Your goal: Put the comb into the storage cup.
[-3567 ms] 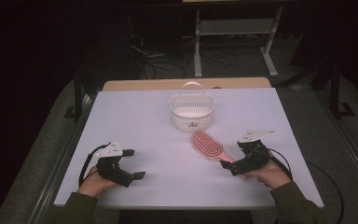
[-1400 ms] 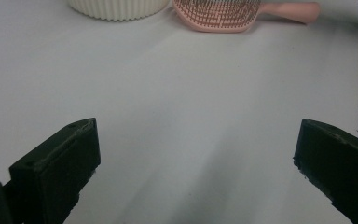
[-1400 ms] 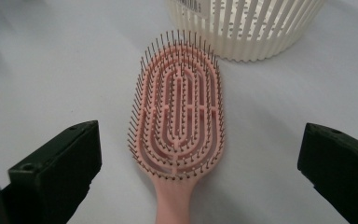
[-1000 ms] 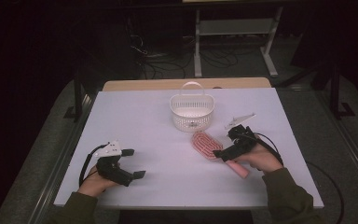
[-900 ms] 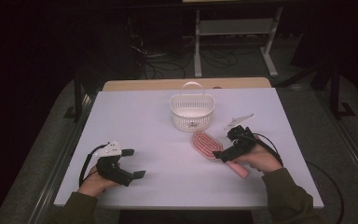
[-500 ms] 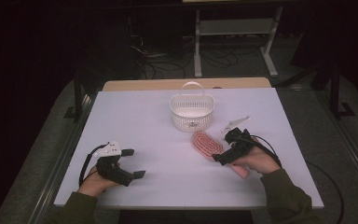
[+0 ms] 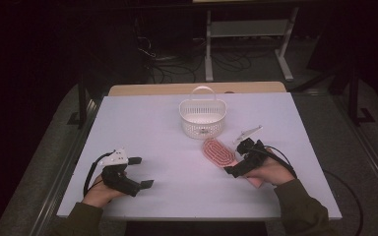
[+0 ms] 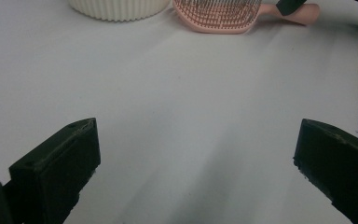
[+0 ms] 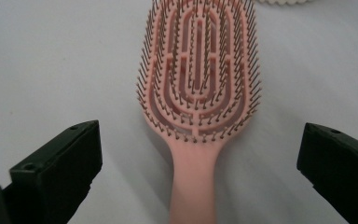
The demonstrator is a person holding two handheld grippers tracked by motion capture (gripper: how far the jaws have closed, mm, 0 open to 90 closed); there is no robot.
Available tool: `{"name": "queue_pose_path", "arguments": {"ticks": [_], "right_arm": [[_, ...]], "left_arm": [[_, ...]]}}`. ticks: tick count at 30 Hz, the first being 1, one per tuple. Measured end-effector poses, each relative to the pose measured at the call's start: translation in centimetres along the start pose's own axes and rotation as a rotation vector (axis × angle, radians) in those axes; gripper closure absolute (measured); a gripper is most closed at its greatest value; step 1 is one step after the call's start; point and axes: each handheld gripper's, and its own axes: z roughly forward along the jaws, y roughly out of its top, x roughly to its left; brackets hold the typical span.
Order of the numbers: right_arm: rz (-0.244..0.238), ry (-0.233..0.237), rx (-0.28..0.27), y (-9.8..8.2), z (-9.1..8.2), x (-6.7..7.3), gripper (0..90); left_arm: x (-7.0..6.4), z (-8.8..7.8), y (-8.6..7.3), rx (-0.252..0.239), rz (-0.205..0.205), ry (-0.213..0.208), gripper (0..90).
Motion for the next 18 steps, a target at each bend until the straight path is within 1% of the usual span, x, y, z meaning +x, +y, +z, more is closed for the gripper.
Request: {"name": "queue_pose_path", "arguments": {"ticks": [2, 9, 13, 18], "right_arm": [[-0.006, -0.005, 0.015, -0.11, 0.2, 0.0, 0.0], [-0.005, -0.013, 0.041, -0.32, 0.37, -0.07, 0.2], [-0.003, -0.015, 0.051, -0.4, 0.38, -0.1, 2.3], [-0.012, -0.02, 0.068, -0.5, 0.48, -0.01, 6.3]], "left_arm": [[0.01, -0.03, 0.0, 0.0, 0.001, 0.001, 0.4], [-0.01, -0.03, 0.01, 0.0, 0.001, 0.0, 0.4], [0.0, -0.05, 0.01, 0.0, 0.002, 0.0, 0.4], [-0.01, -0.07, 0.01, -0.001, 0.001, 0.001, 0.4]]}}
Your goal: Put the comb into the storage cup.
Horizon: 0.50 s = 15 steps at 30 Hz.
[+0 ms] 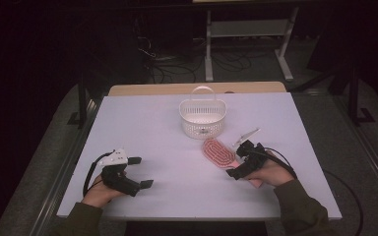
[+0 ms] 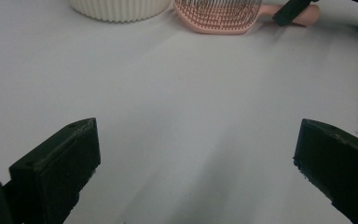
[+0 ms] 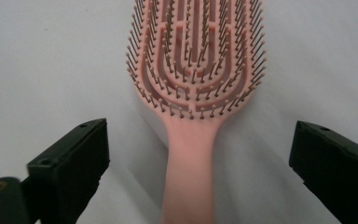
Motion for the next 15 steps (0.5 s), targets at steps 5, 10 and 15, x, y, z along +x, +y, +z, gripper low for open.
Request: {"name": "queue_pose_path", "arguments": {"ticks": [5, 10, 15], "right_arm": [[0.007, 0.008, 0.011, -0.06, -0.16, 0.05, 12.6], [0.0, 0.017, 0.02, -0.17, -0.2, 0.12, 17.3], [0.009, 0.024, 0.022, -0.15, -0.28, 0.14, 20.9]], "left_arm": [[-0.01, 0.0, 0.0, 0.001, 0.001, 0.0, 0.5], [-0.02, 0.01, 0.0, 0.002, 0.001, 0.0, 0.4], [-0.06, -0.01, 0.01, 0.001, 0.002, -0.001, 0.4]]}}
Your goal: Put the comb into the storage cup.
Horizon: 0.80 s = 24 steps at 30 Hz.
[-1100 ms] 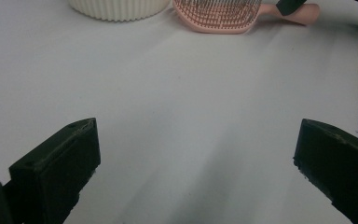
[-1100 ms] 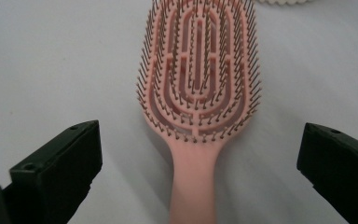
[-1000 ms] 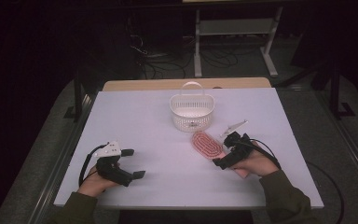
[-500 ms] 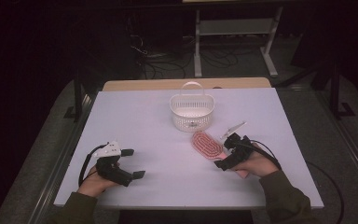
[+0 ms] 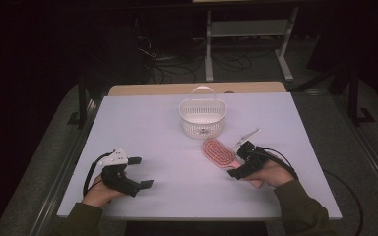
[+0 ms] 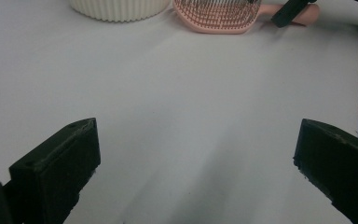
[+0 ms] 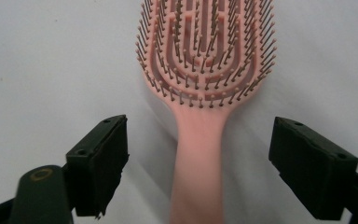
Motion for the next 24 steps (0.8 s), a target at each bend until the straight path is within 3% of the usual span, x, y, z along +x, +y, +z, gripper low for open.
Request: {"name": "queue_pose_path", "arguments": {"ticks": [13, 24], "right_arm": [[0.015, 0.005, 0.019, -0.06, -0.1, -0.19, 42.4], [0.012, 0.012, 0.033, 0.12, 0.17, -0.17, 51.5]], "left_arm": [[0.01, -0.04, 0.0, -0.001, -0.002, 0.0, 0.5], [0.01, -0.05, 0.0, -0.001, -0.002, 0.001, 0.5]]}}
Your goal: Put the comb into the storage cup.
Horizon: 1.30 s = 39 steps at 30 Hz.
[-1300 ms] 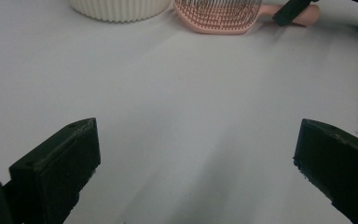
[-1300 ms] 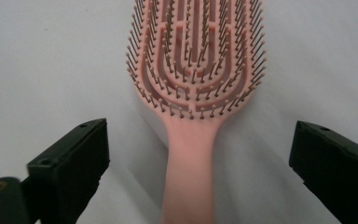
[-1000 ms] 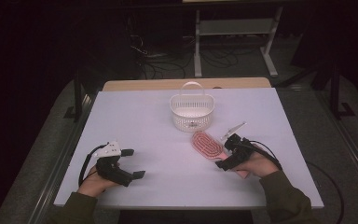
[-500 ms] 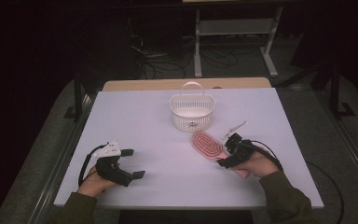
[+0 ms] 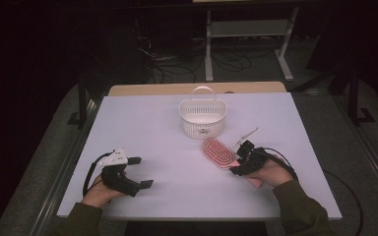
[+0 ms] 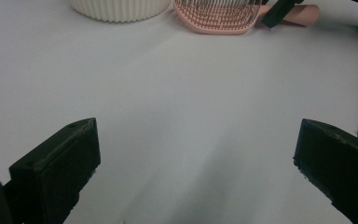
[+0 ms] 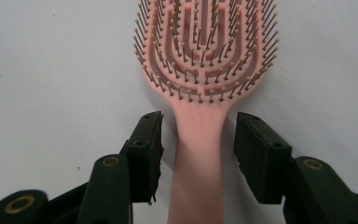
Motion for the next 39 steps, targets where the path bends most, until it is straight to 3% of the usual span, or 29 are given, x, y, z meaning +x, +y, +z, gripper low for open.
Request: {"name": "queue_pose_path", "arguments": {"ticks": [21, 30, 39], "right_arm": [[-0.037, -0.046, 0.028, 0.59, 0.41, 0.4, 61.4], [-0.026, -0.065, 0.041, 0.77, 0.47, 0.66, 64.8], [-0.033, -0.06, 0.043, 0.76, 0.46, 0.69, 68.6]], "left_arm": [[-0.02, 0.04, -0.01, -0.002, -0.003, 0.0, 0.5], [-0.03, 0.05, 0.0, -0.002, -0.005, 0.001, 0.5], [0.01, 0.05, -0.01, -0.004, -0.008, -0.001, 0.4]]}}
